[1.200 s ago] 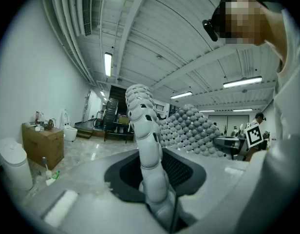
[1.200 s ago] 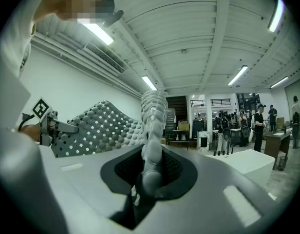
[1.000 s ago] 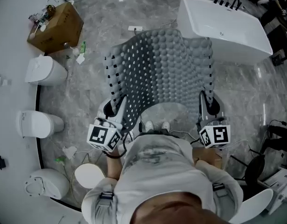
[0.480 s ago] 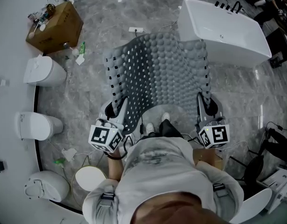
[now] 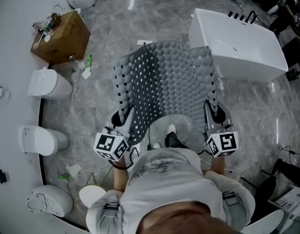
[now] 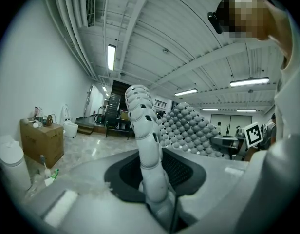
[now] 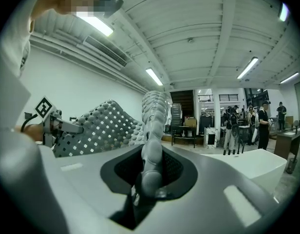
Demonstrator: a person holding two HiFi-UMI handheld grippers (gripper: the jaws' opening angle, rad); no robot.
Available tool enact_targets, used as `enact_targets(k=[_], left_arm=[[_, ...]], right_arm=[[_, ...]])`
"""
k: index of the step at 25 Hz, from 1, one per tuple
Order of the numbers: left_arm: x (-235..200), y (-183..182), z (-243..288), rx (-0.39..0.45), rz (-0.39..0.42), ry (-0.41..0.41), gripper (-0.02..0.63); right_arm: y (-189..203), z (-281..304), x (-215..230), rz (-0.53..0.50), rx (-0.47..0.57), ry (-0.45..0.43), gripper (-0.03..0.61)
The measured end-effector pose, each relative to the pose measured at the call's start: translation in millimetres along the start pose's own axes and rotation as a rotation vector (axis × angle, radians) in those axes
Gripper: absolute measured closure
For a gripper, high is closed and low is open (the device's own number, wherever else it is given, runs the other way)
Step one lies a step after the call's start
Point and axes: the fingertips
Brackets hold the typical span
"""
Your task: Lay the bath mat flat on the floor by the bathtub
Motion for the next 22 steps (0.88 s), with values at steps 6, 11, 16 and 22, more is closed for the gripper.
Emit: enact_targets(k=[6,11,16,22], left_arm=[[14.3,-16.6,6.9,0.032,0.016,0.03,0.511],[26.7,-23.6,-9.6,0.048,0.029,0.059,0.511],[36.5,-35.8,-27.1,0.055,0.032,0.098,0.511],[31.3,-21.7,-9.1,0.053,0.044,0.112,0.511]], right_arm=[[-19.5,-18.2,2.9,-0.029,0.034,0.022,0.518],[-25.6,-46.0,-9.2,-0.042,0.041,0.048,0.518],[-36.2,-70.4,-22.2,-0.039,0.046,0.086,0.518],[-20.2,-57.3,-10.9,-0.034,0.05,0.1,0.518]])
Point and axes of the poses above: the fingertips, and each gripper's own axes: z forward along the fingers, x to its right, y out of its underside, and after that the axes turned 12 degrees about z, right-handed
